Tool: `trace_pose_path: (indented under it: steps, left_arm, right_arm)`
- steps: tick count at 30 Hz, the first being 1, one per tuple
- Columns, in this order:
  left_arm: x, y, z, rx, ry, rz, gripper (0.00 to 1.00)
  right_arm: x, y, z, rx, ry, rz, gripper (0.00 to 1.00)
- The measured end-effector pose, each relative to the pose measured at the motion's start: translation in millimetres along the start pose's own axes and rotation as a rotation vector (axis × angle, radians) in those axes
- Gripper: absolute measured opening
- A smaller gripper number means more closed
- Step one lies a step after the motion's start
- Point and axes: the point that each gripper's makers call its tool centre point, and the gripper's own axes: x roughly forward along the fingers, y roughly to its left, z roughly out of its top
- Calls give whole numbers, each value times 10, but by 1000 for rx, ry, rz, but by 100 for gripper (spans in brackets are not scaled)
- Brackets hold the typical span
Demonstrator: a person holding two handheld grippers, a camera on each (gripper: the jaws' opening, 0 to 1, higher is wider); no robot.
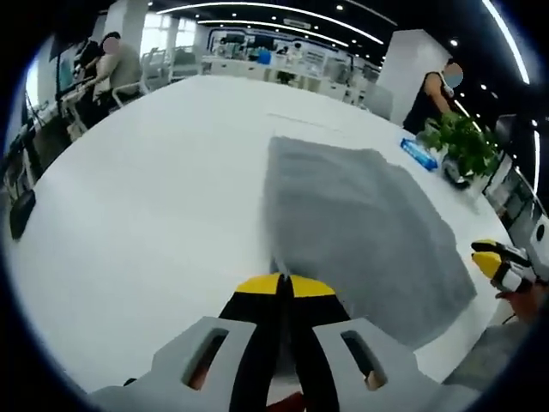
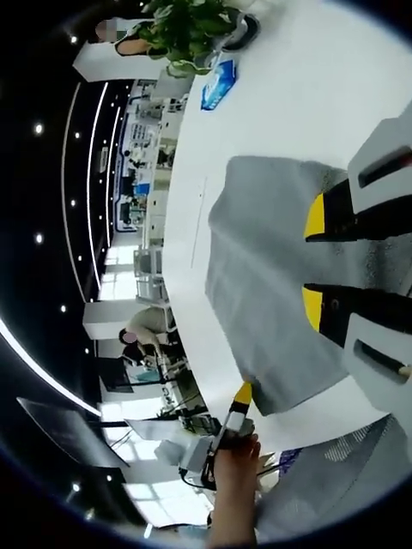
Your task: Open the folded towel by lifting each exposed corner and separating the folded layers until the towel lies flat within the target outline without major curled edges
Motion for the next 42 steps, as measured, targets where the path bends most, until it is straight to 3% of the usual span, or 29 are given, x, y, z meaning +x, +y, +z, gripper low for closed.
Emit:
trace_pose_path:
  steps: [3, 10, 13, 18, 26, 30, 32, 35, 39, 42]
  left_arm:
    - [10, -57, 28, 40, -12, -12, 1]
    - [-43, -359, 178, 109, -86, -115, 1]
    - [-49, -531, 226, 188, -113, -169, 1]
    - [-5, -615, 182, 204, -106, -181, 1]
    - [8, -1096, 113, 238, -113, -253, 1]
    - [13, -1316, -19, 285, -104, -292, 1]
    - [0, -1415, -80, 347, -83, -313, 1]
    - [-3, -1517, -134, 376, -78, -344, 1]
    - [-9, -1614, -168, 366, -68, -394, 1]
    - [-21, -1654, -180, 369, -70, -411, 1]
  right_arm:
    - [3, 33, -15, 1, 7, 14, 17]
    - [4, 100, 12, 7, -5, 43, 16]
    - [7, 131, 13, 6, -5, 56, 16]
    - [18, 195, -10, 12, 5, 83, 15]
    - [22, 260, -6, 94, 0, 130, 15]
    - [16, 264, -22, 96, 7, 130, 14]
    - [12, 258, -14, 104, 3, 130, 14]
    - [7, 253, -3, 144, -4, 141, 14]
    - [12, 340, 4, 301, -2, 203, 14]
    - [3, 353, 58, 344, -19, 222, 13]
